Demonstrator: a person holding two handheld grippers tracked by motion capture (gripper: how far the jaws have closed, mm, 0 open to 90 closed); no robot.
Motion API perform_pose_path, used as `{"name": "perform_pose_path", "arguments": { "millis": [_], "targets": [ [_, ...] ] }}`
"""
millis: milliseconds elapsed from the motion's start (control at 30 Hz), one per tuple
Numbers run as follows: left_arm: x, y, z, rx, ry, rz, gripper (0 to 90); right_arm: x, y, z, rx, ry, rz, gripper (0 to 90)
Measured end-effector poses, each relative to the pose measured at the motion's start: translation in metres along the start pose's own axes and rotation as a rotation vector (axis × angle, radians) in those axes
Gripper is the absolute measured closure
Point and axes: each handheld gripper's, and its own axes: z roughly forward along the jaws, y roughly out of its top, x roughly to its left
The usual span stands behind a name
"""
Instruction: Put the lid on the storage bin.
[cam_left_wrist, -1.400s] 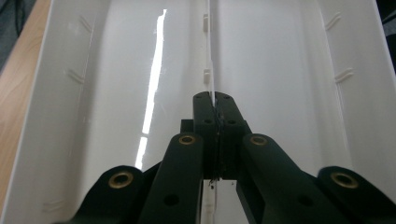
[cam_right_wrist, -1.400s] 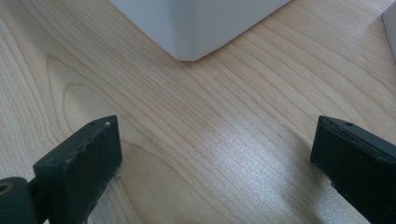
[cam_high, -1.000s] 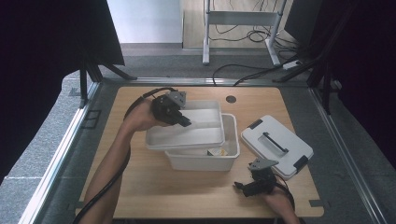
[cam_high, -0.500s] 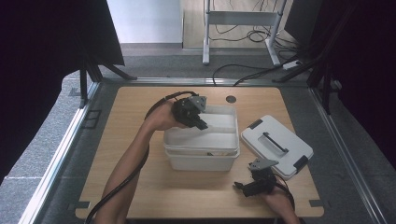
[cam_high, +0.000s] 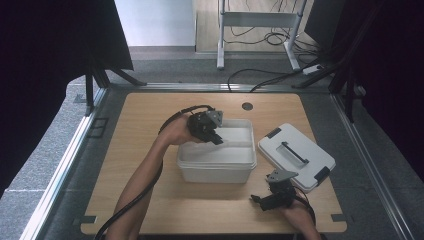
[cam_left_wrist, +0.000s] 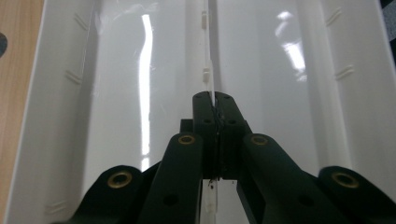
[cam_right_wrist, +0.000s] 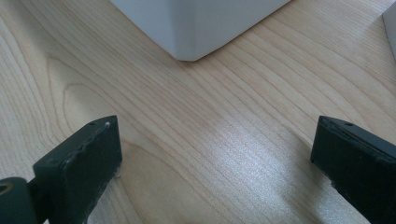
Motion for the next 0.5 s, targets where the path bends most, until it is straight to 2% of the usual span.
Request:
{"name": "perform_pose_path", "arguments": {
  "millis": [167, 300, 367, 400, 433, 467, 500],
  "targets": [
    [-0.001, -0.001, 0.004, 0.008, 0.006, -0.012, 88.3, 0.000, 0.000, 0.000, 0.002, 0.002, 0.005, 1.3],
    [-0.001, 0.002, 0.004, 0.014, 0.027, -0.032, 82.9, 0.000, 0.000, 0.000, 0.002, 0.002, 0.005, 1.3],
    [-0.001, 0.004, 0.001, 0.005, 0.056, -0.050, 74.3, 0.000, 0.000, 0.000, 0.002, 0.002, 0.005, 1.3],
    [-0.001, 0.004, 0.001, 0.005, 0.056, -0.050, 69.9, 0.000, 0.000, 0.000, 0.002, 0.002, 0.005, 1.3],
    [-0.001, 0.005, 0.000, 0.004, 0.069, -0.057, 69.9, 0.000, 0.000, 0.000, 0.002, 0.003, 0.006, 1.3],
    [-0.002, 0.006, -0.003, -0.002, 0.097, -0.074, 60.4, 0.001, 0.000, 0.000, 0.001, 0.002, 0.008, 1.3],
    [-0.002, 0.007, -0.005, -0.009, 0.111, -0.085, 55.0, 0.000, 0.000, 0.000, 0.000, 0.002, 0.007, 1.3]
  ]
}}
